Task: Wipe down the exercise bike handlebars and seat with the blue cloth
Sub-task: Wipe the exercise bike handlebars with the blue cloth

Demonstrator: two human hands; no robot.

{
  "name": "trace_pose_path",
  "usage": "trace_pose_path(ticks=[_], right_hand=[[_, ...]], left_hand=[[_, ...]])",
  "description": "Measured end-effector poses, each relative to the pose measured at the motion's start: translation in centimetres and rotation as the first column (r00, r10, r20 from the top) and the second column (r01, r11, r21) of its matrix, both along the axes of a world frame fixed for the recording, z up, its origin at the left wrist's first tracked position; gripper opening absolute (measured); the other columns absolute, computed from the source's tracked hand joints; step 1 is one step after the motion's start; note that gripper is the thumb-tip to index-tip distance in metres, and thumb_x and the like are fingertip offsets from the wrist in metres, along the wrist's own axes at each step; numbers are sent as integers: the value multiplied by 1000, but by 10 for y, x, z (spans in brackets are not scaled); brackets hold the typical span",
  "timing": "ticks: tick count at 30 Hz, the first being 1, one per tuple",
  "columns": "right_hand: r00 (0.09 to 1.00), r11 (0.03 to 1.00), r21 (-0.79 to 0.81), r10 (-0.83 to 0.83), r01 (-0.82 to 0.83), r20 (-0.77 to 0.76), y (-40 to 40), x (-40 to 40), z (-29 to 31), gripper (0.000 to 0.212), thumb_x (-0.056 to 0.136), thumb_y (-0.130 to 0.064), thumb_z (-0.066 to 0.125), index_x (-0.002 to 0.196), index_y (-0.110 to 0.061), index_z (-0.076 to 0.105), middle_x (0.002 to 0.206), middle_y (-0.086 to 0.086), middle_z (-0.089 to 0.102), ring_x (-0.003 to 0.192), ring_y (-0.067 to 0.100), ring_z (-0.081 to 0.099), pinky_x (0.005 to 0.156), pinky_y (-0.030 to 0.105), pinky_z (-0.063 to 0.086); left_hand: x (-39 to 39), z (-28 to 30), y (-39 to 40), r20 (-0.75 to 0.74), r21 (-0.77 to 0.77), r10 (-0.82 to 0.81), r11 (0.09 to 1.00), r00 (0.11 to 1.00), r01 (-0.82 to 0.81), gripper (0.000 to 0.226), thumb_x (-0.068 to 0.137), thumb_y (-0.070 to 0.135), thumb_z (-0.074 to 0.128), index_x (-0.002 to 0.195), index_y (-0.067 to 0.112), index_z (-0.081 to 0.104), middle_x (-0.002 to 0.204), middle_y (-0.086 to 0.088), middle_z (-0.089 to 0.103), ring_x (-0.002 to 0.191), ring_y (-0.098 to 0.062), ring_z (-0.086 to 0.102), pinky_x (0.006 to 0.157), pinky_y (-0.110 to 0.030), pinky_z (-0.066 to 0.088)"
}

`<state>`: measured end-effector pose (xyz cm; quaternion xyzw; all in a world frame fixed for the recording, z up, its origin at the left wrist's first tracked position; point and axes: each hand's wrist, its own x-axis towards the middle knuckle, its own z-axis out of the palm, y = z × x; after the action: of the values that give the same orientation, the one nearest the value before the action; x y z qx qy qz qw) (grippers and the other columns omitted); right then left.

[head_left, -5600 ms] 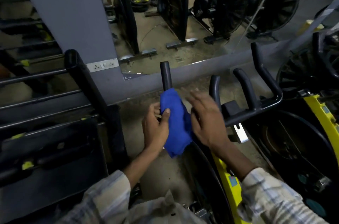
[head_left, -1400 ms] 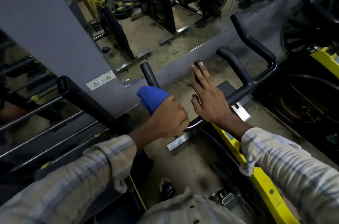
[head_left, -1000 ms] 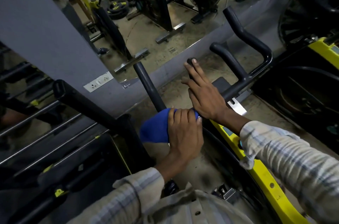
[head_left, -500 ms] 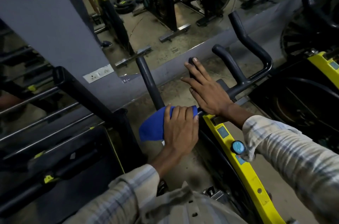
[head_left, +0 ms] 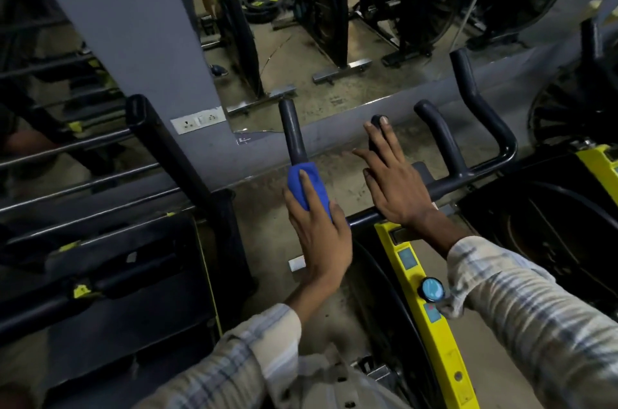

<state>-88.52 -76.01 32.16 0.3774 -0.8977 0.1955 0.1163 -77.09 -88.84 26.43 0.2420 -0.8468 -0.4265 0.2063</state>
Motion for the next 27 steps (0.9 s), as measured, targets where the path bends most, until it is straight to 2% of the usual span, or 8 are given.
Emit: trace_pose_path(ticks=[4, 12, 14, 16, 18, 22, 24, 27], right_hand=[[1000, 1000, 8, 4, -4, 2, -4, 0, -1, 39, 105, -11, 54, 143, -9, 56, 177, 9, 8, 165, 32, -5, 127, 46, 32], [999, 998, 34, -45, 45, 1, -11, 3, 0, 39, 103, -11, 57, 142, -12, 56, 178, 8, 6, 165, 29, -7, 123, 34, 26], [999, 998, 34, -53, 53, -1, -12, 3, -1, 39, 103, -10, 56, 143, -13, 55, 178, 8, 7, 165, 29, -7, 128, 39, 25], [999, 998, 32, -52, 52, -5, -12, 2, -2, 39, 103, -8, 55, 142, -12, 55, 178, 9, 7, 165, 29, -7, 131, 39, 19], [999, 998, 34, -53, 53, -4, -12, 1, -3, 40, 102, -7, 54, 142, -9, 55, 178, 9, 6, 165, 29, -7, 131, 31, 13], [997, 1000, -2, -24, 25, 76, -9, 0, 0, 48, 101, -8, 49, 149, -8, 49, 178, 6, 5, 165, 26, -8, 128, 21, 8], [996, 999, -34, 1, 2, 91, -4, 1, 4, 51, 104, -5, 51, 154, -7, 45, 178, 7, 9, 165, 25, -4, 131, 31, 13], [997, 998, -54, 25, -21, 75, 11, 3, 8, 50, 106, -6, 51, 155, -4, 44, 175, 12, 18, 165, 24, 9, 133, 35, 17]], left_hand=[[-9, 8, -2, 41, -21, 44, 999, 998, -43, 76, 108, 29, 49, 170, 22, 5, 169, -23, 15, 138, -42, 47, 112, -45, 45], [-82, 44, -63, 35, 127, 123, 984, 992, -127, 69, 109, 33, 50, 167, 14, 18, 142, -17, 52, 119, -35, 61, 84, -35, 44], [-79, 39, -59, -38, 52, 125, 991, 991, -123, 66, 109, 26, 50, 167, 10, 22, 157, -18, 46, 137, -36, 55, 101, -38, 49], [-66, 24, -51, -139, -110, 43, 992, 989, -59, 61, 109, 20, 44, 166, 9, 27, 171, -17, 32, 158, -35, 33, 128, -46, 30], [-52, 16, -46, -186, -336, -172, 936, 967, 102, 55, 107, 17, 38, 161, 7, 41, 169, -16, 38, 161, -32, 29, 135, -48, 14], [-20, 23, -18, 24, -578, -452, 722, 892, 381, 42, 104, 28, 42, 129, 4, 66, 124, -17, 74, 120, -32, 68, 125, -45, 35], [-7, 21, -4, 105, -647, -454, 645, 885, 407, 34, 105, 32, 45, 114, 8, 69, 103, -11, 77, 100, -27, 70, 117, -42, 43], [-1, 20, 5, 153, -644, -413, 648, 898, 408, 37, 107, 34, 37, 111, 13, 68, 98, -7, 75, 96, -25, 69, 115, -43, 44]])
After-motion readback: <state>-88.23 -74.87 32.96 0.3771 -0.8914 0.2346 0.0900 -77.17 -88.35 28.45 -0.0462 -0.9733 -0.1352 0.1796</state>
